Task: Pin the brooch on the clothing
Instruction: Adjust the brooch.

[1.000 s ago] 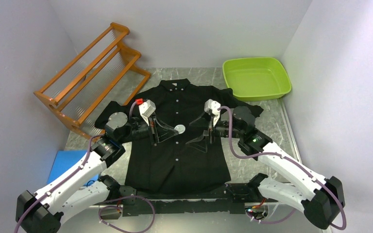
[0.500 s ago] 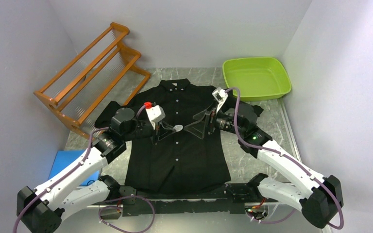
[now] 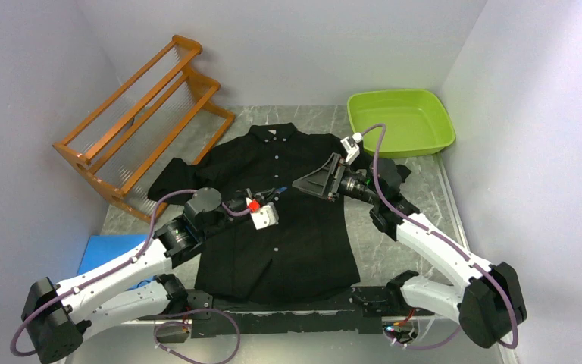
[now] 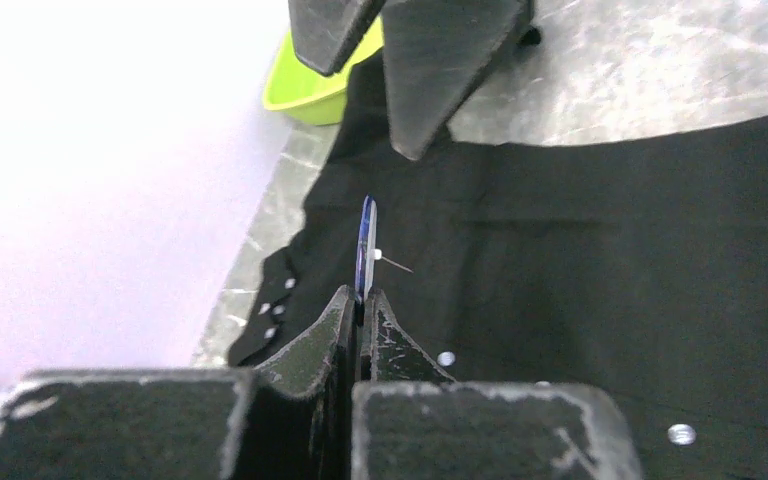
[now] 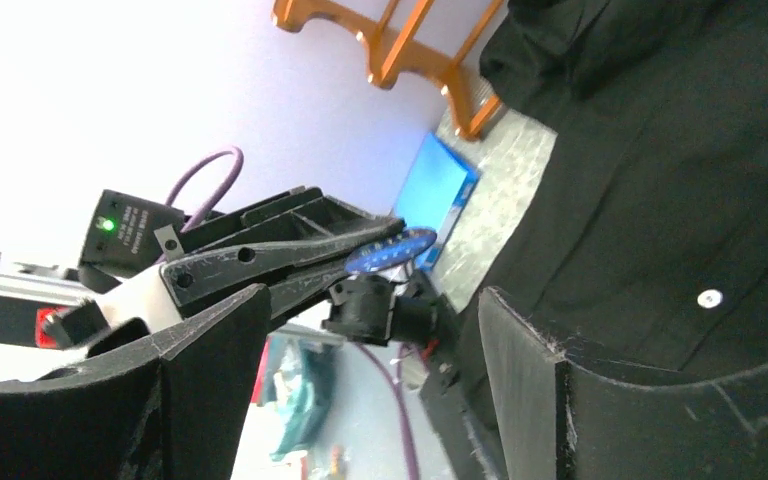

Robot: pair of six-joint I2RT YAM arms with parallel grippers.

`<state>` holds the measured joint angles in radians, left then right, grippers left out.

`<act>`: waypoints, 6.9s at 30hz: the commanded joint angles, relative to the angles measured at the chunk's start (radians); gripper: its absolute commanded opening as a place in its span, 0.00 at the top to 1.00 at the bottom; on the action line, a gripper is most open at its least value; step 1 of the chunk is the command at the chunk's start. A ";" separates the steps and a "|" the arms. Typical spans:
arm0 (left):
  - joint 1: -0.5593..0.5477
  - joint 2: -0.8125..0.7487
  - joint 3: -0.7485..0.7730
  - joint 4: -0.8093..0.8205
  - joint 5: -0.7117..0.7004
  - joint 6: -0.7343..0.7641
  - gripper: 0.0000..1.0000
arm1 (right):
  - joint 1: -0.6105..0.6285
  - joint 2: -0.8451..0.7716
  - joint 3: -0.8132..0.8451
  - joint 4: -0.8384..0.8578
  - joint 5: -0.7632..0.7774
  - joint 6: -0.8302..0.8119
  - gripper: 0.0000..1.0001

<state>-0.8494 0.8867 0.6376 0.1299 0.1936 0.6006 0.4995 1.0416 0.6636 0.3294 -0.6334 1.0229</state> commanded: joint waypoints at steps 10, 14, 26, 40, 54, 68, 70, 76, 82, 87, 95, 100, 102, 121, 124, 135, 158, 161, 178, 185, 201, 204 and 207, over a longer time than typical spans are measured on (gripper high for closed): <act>-0.098 -0.020 -0.100 0.246 -0.216 0.365 0.97 | 0.082 0.122 0.049 0.154 -0.050 0.195 0.42; -0.106 -0.022 -0.111 0.257 -0.215 0.369 0.97 | 0.082 0.170 0.042 0.203 -0.059 0.236 0.48; -0.126 -0.013 -0.118 0.207 -0.227 0.380 0.97 | 0.083 0.234 0.075 0.270 -0.107 0.283 0.70; -0.129 -0.005 -0.112 0.182 -0.246 0.397 0.97 | 0.083 0.230 0.088 0.131 -0.156 0.169 0.35; -0.128 -0.051 -0.047 0.058 -0.247 0.206 0.97 | 0.083 0.138 0.134 0.079 -0.133 0.120 0.45; -0.128 -0.028 -0.065 0.096 -0.265 0.225 0.97 | 0.083 0.208 0.130 0.042 -0.149 0.142 0.50; -0.128 -0.024 -0.065 0.096 -0.259 0.230 0.97 | 0.083 0.215 0.129 0.045 -0.147 0.141 0.49; -0.128 -0.010 -0.062 0.088 -0.237 0.241 0.97 | 0.083 0.245 0.134 0.091 -0.144 0.161 0.55; -0.128 -0.003 -0.071 0.099 -0.236 0.259 0.97 | 0.085 0.269 0.162 0.061 -0.135 0.141 0.70; -0.129 -0.005 -0.077 0.113 -0.243 0.286 0.97 | 0.085 0.297 0.160 0.057 -0.142 0.128 0.72; -0.137 0.001 -0.074 0.081 -0.238 0.289 0.78 | 0.079 0.334 0.190 0.010 -0.161 0.011 1.00; -0.136 0.002 -0.046 0.042 -0.303 0.075 0.30 | 0.074 0.313 0.248 -0.196 -0.132 -0.297 1.00; -0.137 -0.007 -0.050 0.050 -0.316 -0.064 0.22 | 0.072 0.305 0.263 -0.290 -0.116 -0.441 1.00; 0.193 -0.002 -0.116 0.043 0.132 -1.285 0.22 | 0.059 0.189 0.369 -0.747 -0.139 -1.048 1.00; 0.259 0.042 -0.140 0.231 0.349 -1.389 0.30 | 0.059 0.220 0.397 -0.754 -0.247 -1.050 1.00; 0.282 0.212 -0.174 0.682 0.596 -1.527 0.46 | 0.059 0.234 0.436 -0.684 -0.389 -0.964 1.00; 0.267 0.164 -0.187 0.677 0.529 -1.503 0.97 | 0.057 0.102 0.292 -0.349 -0.212 -0.655 0.39; 0.267 0.152 -0.192 0.678 0.512 -1.501 0.97 | 0.057 0.094 0.265 -0.270 -0.180 -0.537 0.49; 0.265 0.124 -0.202 0.679 0.498 -1.494 0.97 | 0.060 0.160 0.275 -0.279 -0.198 -0.455 0.63; 0.265 0.143 -0.204 0.705 0.501 -1.506 0.98 | 0.062 0.187 0.268 -0.225 -0.282 -0.428 0.85; 0.264 0.156 -0.204 0.677 0.495 -1.488 0.83 | 0.074 0.212 0.302 -0.280 -0.306 -0.483 1.00; 0.265 0.142 -0.212 0.609 0.468 -1.458 0.51 | 0.067 0.234 0.345 -0.375 -0.280 -0.570 1.00; 0.265 0.102 -0.231 0.483 0.393 -1.417 0.29 | 0.038 0.293 0.425 -0.510 -0.280 -0.674 1.00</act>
<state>-0.5804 1.0420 0.4286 0.7372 0.6704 -0.8768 0.5663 1.2808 0.9730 -0.0357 -0.9222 0.4908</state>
